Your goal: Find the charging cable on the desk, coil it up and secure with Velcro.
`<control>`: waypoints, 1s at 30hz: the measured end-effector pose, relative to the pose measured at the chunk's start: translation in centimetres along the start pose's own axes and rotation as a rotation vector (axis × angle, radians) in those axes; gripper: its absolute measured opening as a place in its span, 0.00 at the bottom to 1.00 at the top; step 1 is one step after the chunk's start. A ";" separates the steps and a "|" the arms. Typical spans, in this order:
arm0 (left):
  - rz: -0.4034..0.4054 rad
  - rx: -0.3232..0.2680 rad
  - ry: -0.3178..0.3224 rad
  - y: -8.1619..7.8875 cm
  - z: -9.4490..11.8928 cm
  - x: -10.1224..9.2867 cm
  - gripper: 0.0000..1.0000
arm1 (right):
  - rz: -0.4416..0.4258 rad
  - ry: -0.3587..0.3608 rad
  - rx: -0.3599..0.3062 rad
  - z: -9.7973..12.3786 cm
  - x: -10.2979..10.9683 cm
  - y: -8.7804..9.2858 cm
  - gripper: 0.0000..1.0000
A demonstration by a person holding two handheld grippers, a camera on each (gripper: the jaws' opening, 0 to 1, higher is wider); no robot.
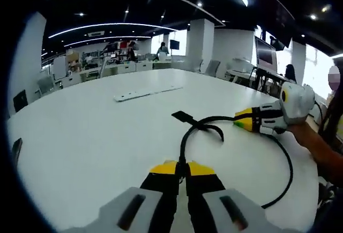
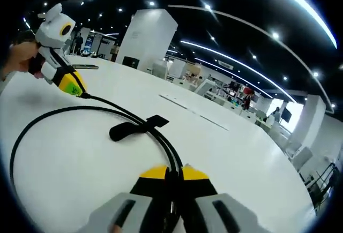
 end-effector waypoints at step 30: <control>-0.252 0.034 0.042 -4.3 -3.7 -0.1 0.07 | -0.013 0.003 -0.024 0.0 -0.1 0.6 0.09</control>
Point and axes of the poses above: the point that each gripper's makers call its tool centre point, and the gripper's own axes: z roughly backward along the fingers, x roughly to its left, y roughly out of its underside, the point moved 8 cm from there along z, roughly backward along the fingers, and after that the axes turned 7 degrees about y, right-handed, at the moved point
